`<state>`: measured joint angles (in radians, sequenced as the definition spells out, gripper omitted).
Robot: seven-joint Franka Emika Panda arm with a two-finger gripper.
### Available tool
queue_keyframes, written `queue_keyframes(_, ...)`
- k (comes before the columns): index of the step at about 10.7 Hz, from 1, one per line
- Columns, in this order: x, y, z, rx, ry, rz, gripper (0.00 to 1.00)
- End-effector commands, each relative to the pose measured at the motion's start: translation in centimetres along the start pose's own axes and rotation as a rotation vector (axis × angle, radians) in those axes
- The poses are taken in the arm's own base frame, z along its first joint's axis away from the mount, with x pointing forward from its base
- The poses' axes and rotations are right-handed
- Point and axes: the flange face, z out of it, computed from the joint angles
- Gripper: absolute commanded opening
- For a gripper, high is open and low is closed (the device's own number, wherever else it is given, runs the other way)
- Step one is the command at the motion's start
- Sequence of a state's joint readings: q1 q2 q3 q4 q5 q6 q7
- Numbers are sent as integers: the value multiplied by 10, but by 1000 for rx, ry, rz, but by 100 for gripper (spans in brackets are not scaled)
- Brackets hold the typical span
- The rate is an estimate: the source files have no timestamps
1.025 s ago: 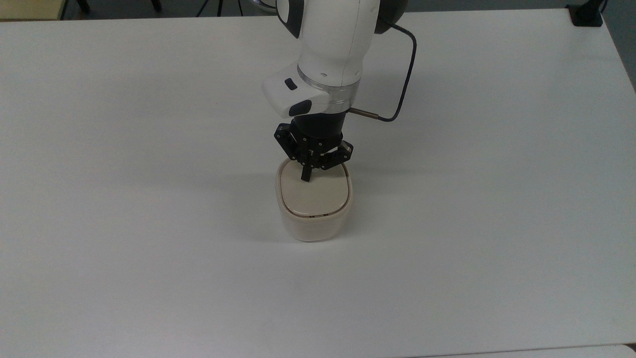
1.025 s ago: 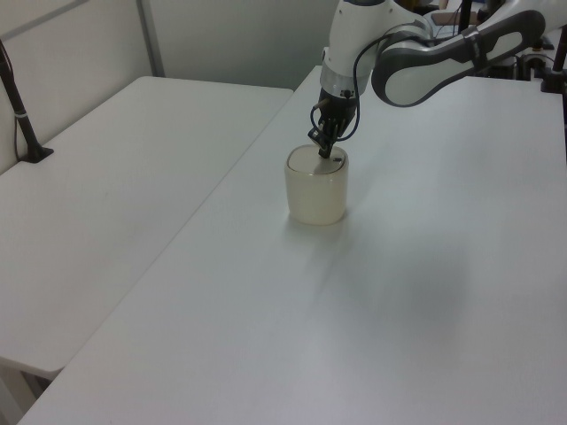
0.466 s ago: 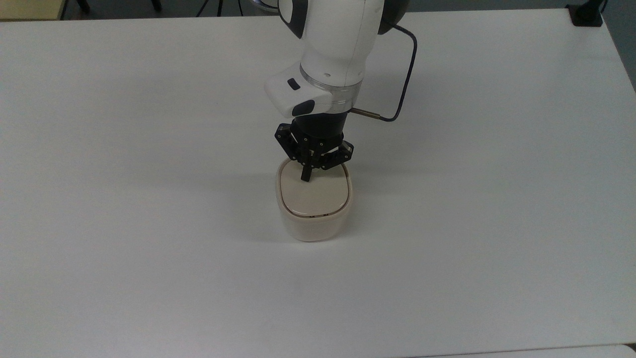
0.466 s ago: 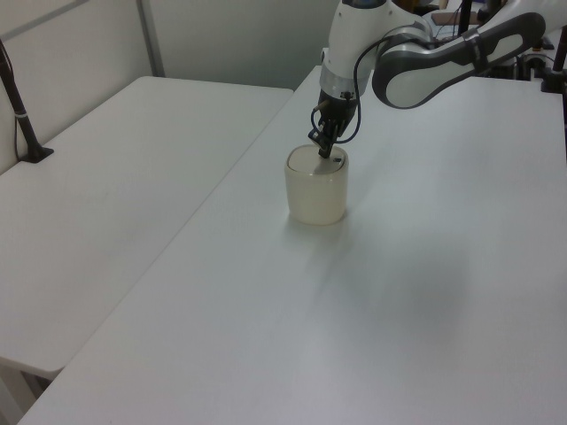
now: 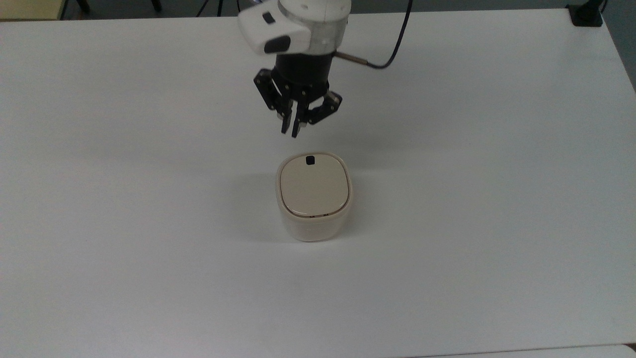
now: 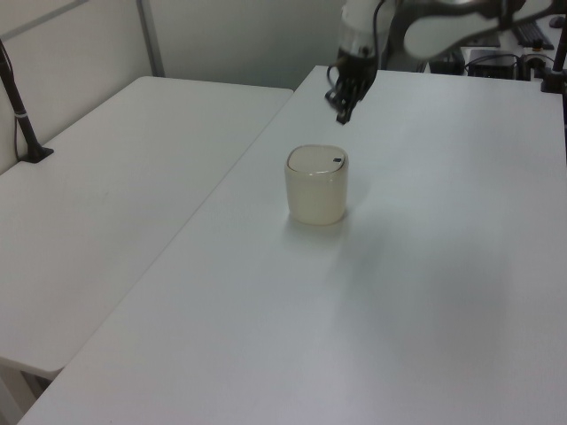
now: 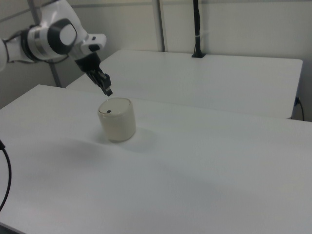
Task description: Close the trash bin
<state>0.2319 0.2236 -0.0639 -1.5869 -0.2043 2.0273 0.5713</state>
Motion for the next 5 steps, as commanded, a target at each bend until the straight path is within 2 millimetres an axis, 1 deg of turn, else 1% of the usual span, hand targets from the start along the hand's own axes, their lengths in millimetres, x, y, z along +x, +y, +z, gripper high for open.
queue_keyframes(1, -24, 35, -59, 6, -77, 32, 100)
queue_keyframes(3, -38, 49, -87, 1, -110, 26, 100)
queue_keyframes(4, -45, 58, -94, 24, -156, -4, 100)
queue_keyframes(5, -48, 77, -106, 61, -181, -64, 100)
